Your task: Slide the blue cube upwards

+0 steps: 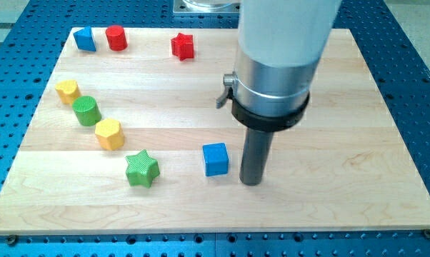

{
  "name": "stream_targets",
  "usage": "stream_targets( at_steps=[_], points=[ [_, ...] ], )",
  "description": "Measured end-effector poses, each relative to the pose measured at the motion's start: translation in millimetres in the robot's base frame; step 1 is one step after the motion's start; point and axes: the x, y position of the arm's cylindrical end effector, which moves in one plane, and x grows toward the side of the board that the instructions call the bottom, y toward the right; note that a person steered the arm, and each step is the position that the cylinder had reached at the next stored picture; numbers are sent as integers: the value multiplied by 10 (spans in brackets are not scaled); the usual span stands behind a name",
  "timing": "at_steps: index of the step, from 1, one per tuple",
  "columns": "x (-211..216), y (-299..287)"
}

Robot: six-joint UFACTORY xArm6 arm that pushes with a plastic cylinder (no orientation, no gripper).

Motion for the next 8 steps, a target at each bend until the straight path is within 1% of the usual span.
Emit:
stream_targets(
  at_steps=[1,2,4,5,6,7,8],
  points=[
    [-18,-137],
    [-117,-118],
    [-442,-212],
    [-346,77],
    [204,241],
    [242,-428],
    [14,-595]
  ],
)
